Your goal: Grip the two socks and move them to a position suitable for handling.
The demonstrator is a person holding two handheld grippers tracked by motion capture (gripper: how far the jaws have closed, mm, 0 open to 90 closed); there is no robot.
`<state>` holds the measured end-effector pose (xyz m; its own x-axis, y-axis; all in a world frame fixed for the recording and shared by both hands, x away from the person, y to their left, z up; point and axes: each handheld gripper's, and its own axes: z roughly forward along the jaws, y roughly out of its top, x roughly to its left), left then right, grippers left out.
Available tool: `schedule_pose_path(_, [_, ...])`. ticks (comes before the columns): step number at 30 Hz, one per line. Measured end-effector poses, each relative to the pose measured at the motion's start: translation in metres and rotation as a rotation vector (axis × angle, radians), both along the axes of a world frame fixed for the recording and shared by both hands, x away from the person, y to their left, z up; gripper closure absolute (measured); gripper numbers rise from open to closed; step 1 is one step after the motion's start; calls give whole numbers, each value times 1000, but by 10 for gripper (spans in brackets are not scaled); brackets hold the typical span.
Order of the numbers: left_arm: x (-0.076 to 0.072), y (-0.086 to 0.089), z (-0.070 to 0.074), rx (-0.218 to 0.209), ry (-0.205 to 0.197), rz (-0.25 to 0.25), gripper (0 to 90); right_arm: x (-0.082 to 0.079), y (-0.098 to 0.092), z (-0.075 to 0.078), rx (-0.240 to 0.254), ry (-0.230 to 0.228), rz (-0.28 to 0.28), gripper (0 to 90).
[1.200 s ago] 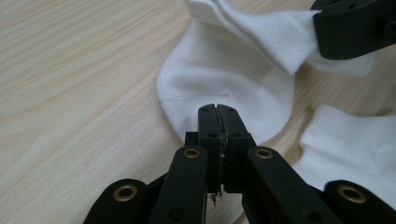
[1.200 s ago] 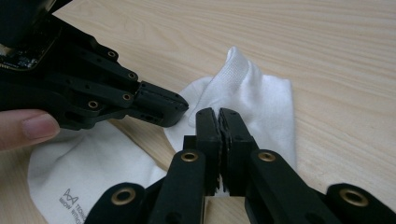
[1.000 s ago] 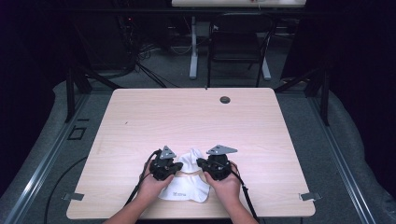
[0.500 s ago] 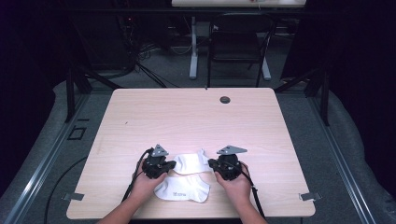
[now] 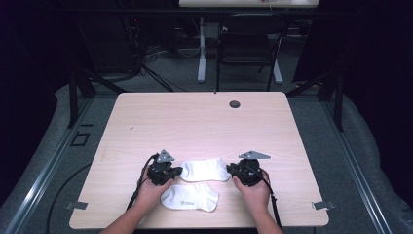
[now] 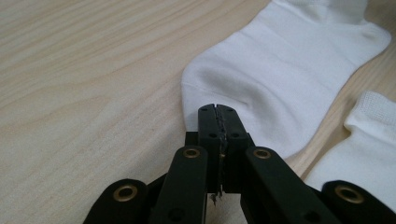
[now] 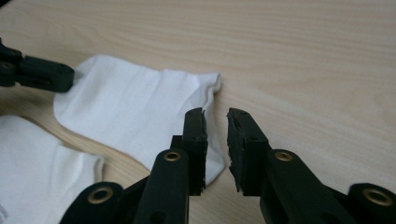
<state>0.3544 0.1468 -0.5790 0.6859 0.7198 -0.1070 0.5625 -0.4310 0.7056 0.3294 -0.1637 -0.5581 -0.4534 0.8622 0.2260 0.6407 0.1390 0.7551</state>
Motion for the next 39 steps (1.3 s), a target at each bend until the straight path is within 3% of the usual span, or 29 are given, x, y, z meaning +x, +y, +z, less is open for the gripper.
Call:
schedule_pose_path(3, [0, 0, 0, 0, -1, -1, 898, -1, 5, 5, 29, -37, 40, 768])
schedule_pose_path(6, [0, 0, 0, -5, -1, 2, 898, 1, 17, 2, 3, -37, 91, 791])
schedule_pose_path(10, [1, 0, -1, -9, 2, 0, 898, 7, 29, -5, -28, -22, 120, 810])
schedule_pose_path(22, [2, 1, -1, -14, 6, -8, 899, 17, 21, -21, -97, 24, 65, 821])
schedule_pose_path(39, [3, 7, 0, 1, 1, 18, 898, 18, 16, -26, -53, 32, 39, 846])
